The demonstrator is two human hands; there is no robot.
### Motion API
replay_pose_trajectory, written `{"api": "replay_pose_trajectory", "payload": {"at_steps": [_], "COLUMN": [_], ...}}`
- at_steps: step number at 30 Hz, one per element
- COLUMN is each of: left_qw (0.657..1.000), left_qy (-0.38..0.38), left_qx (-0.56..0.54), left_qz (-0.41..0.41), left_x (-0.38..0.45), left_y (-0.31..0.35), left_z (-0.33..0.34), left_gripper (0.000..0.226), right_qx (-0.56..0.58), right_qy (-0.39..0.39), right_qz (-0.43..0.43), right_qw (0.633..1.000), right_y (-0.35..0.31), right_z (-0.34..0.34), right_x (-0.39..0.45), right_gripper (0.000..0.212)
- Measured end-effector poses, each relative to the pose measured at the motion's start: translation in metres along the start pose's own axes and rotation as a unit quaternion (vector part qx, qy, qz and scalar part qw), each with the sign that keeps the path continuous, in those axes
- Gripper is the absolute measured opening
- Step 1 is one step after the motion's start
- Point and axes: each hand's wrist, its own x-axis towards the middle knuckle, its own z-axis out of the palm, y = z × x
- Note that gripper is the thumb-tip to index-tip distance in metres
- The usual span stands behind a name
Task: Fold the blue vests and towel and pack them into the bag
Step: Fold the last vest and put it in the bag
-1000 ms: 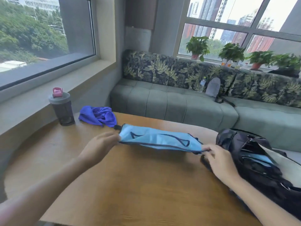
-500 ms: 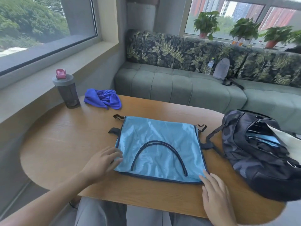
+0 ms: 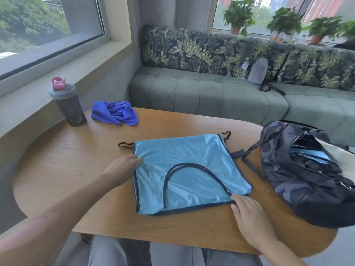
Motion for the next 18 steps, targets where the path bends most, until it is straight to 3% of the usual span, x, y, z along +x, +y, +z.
{"api": "replay_pose_trajectory", "payload": {"at_steps": [4,12,15,18], "left_qw": [0.999,0.988,0.972,0.943], "left_qy": [-0.012,-0.101,-0.134,-0.162], "left_qx": [0.006,-0.104,-0.187,-0.285], "left_qz": [0.031,0.043,0.057,0.052], "left_x": [-0.035,-0.078,-0.073,-0.065], "left_y": [0.022,0.109,0.148,0.180], "left_z": [-0.011,0.001,-0.004,-0.011], "left_gripper": [0.018,0.016,0.023,0.025], "right_qx": [-0.008,-0.120,-0.156,-0.154], "right_qy": [-0.090,-0.201,-0.187,-0.154], "right_qz": [0.032,0.031,0.025,0.009], "right_qw": [0.995,0.972,0.970,0.976], "right_y": [0.027,0.021,0.005,-0.015], "right_z": [-0.018,-0.044,-0.039,-0.031], "right_x": [0.060,0.181,0.203,0.202], "right_gripper": [0.033,0.042,0.035,0.041]}}
